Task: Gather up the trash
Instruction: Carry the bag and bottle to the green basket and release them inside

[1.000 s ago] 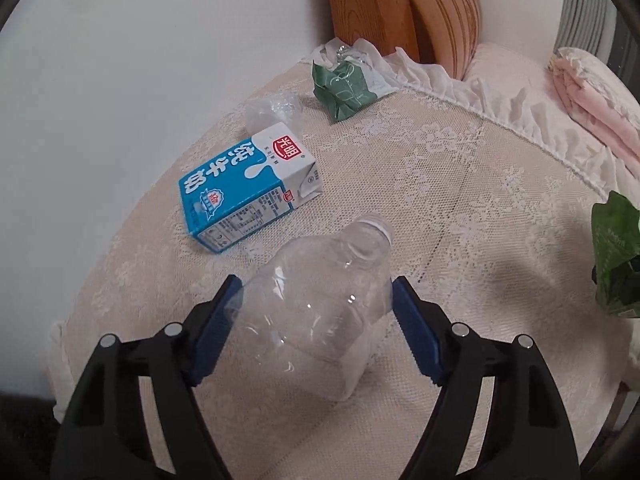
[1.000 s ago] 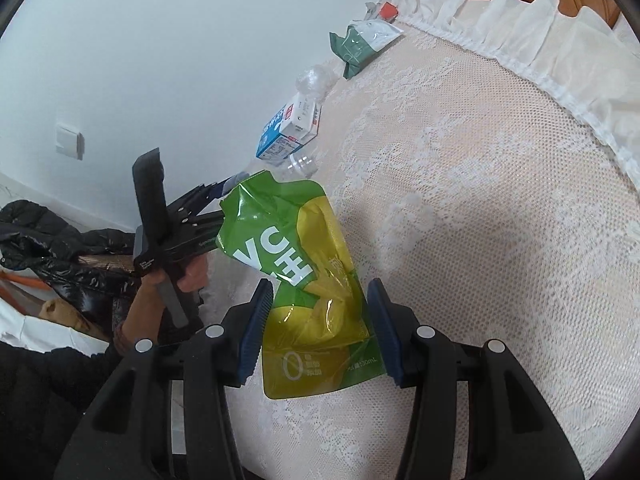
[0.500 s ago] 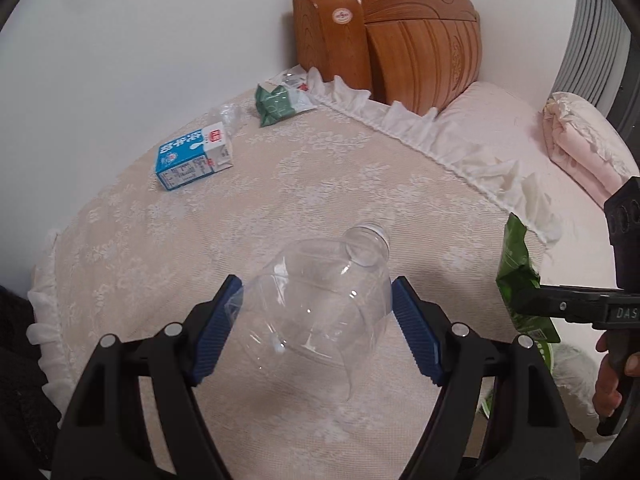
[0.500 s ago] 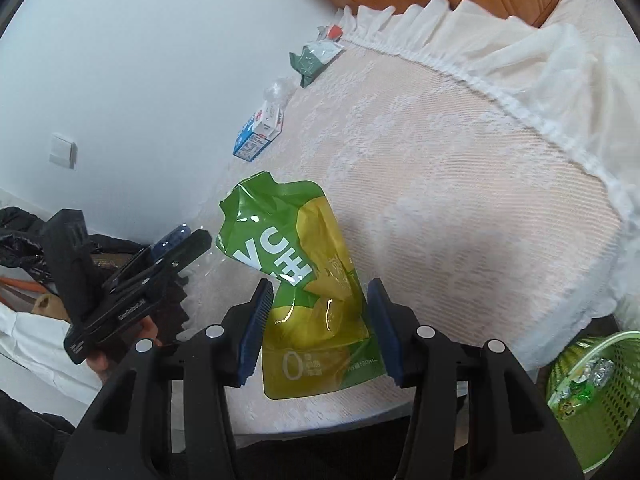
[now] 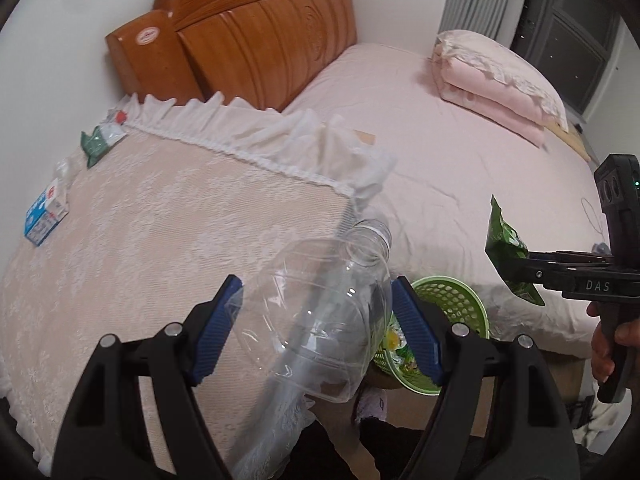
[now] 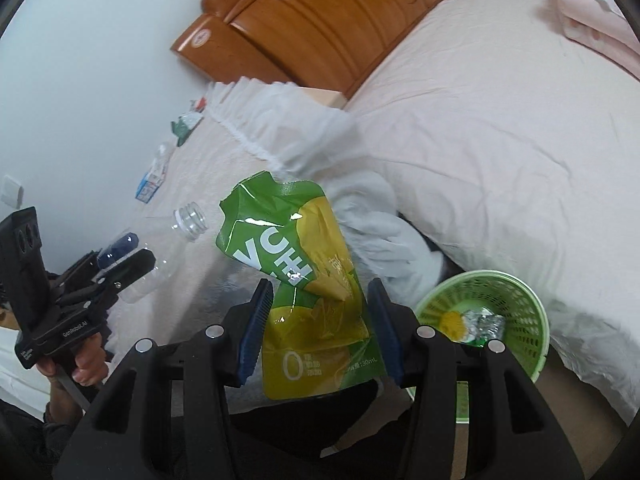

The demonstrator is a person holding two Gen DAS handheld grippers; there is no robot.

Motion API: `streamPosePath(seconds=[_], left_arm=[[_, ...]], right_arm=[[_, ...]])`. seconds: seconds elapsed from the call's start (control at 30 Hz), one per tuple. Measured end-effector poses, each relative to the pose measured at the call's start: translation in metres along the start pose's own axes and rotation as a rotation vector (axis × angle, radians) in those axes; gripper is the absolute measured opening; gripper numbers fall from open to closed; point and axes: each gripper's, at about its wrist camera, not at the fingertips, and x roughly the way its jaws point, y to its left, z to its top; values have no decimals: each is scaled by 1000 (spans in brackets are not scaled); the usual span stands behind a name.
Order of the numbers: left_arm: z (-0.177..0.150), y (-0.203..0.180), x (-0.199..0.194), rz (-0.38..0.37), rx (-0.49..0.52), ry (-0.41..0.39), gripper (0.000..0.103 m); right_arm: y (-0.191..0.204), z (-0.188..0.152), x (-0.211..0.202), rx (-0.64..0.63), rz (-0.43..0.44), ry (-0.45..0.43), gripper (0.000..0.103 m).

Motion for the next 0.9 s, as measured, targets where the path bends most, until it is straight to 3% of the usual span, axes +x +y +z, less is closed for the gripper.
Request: streamPosePath(seconds=[0.2, 0.33, 0.4, 0.6, 0.7, 0.9], left_arm=[[-4, -50, 18, -42, 91, 46, 74], [-8, -68, 22, -48, 125, 65, 74], [-9, -73, 23, -43, 137, 70, 74], [-16, -82, 26, -30, 162, 83, 74], [-18, -88, 28, -29, 177, 93, 74], [-23, -101, 31, -44, 205, 103, 74]], right_arm=[[-49, -26, -7, 30, -162, 41, 50], [-65, -42, 27, -61, -388, 120, 52], [-71, -48, 51, -83, -433, 157, 52], [-113, -64, 86, -24, -443, 240, 71], [-124, -64, 72, 31, -431, 208, 80], [-130, -55, 45, 67, -462, 146, 86]])
